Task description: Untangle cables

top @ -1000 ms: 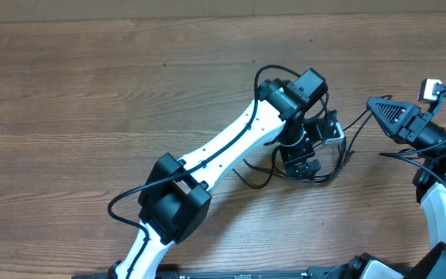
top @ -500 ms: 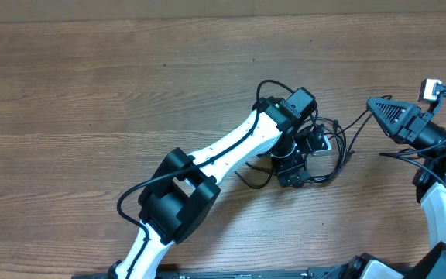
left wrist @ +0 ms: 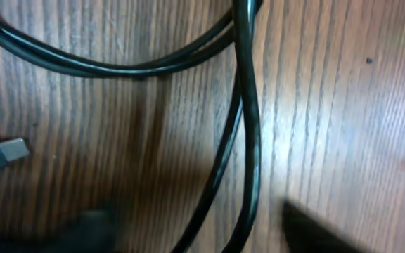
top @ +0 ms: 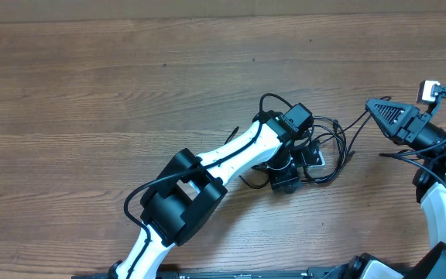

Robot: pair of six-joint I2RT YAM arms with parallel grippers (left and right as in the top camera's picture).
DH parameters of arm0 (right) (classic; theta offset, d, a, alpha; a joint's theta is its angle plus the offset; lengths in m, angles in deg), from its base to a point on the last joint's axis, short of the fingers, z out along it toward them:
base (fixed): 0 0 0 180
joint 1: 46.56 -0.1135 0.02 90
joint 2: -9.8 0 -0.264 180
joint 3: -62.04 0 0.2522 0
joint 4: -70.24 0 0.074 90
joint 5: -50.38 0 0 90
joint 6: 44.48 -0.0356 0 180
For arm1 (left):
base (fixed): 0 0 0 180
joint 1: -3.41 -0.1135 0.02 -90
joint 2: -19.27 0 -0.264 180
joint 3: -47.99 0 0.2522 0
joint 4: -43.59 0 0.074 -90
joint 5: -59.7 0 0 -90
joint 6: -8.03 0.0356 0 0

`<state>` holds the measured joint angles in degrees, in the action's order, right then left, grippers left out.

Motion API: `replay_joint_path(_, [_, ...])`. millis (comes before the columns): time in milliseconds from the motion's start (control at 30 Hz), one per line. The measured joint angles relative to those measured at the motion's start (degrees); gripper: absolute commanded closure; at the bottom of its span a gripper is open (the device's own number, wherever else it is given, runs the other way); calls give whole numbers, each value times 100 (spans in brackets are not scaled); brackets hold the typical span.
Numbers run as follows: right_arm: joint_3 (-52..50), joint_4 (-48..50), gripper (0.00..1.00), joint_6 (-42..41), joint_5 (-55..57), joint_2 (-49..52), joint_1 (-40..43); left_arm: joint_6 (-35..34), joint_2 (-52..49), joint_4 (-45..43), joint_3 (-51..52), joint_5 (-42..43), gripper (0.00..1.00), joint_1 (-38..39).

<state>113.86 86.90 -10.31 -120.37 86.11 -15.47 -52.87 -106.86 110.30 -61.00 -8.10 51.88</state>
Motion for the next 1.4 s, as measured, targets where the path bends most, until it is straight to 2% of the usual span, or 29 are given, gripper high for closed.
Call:
replay_joint_path(267, [0, -79, 90, 186, -7, 0, 0, 24, 0, 219, -4, -70, 96, 7])
replay_joint_path(367, [2, -710, 90, 723, -61, 0, 2, 22, 0, 885, -184, -199, 96, -22])
replay_joint_path(500, [9, -1755, 90, 1464, 164, 13, 4, 22, 133, 1672, -927, -280, 96, -190])
replay_joint_path(600, [7, -1945, 90, 1716, 306, 15, 4, 22, 487, 1912, -1335, -310, 96, -396])
replay_joint_path(733, [7, -2227, 89, 1934, 518, 11, 4, 4, 1473, 1915, -1694, -341, 96, -796])
replay_joint_path(800, [7, -2492, 82, 2022, 693, 13, 4, -46, 2009, 1832, -1801, -341, 96, -1019])
replay_joint_path(900, [4, -2868, 62, 2155, 966, 13, 4, -177, 2662, 1604, -1878, -339, 96, -1309])
replay_joint_path(1100, [-15, -3136, 9, 2262, 1244, 13, 4, -365, 3563, 1287, -1934, -184, 96, -1663])
replay_joint_path(1200, [-15, -3123, 2, 2284, 1161, 13, 4, -374, 3665, 1276, -1937, -118, 96, -1663])
replay_joint_path(1400, [-15, -2916, 0, 2293, 855, 13, 4, -396, 3661, 1130, -1937, 103, 96, -1663])
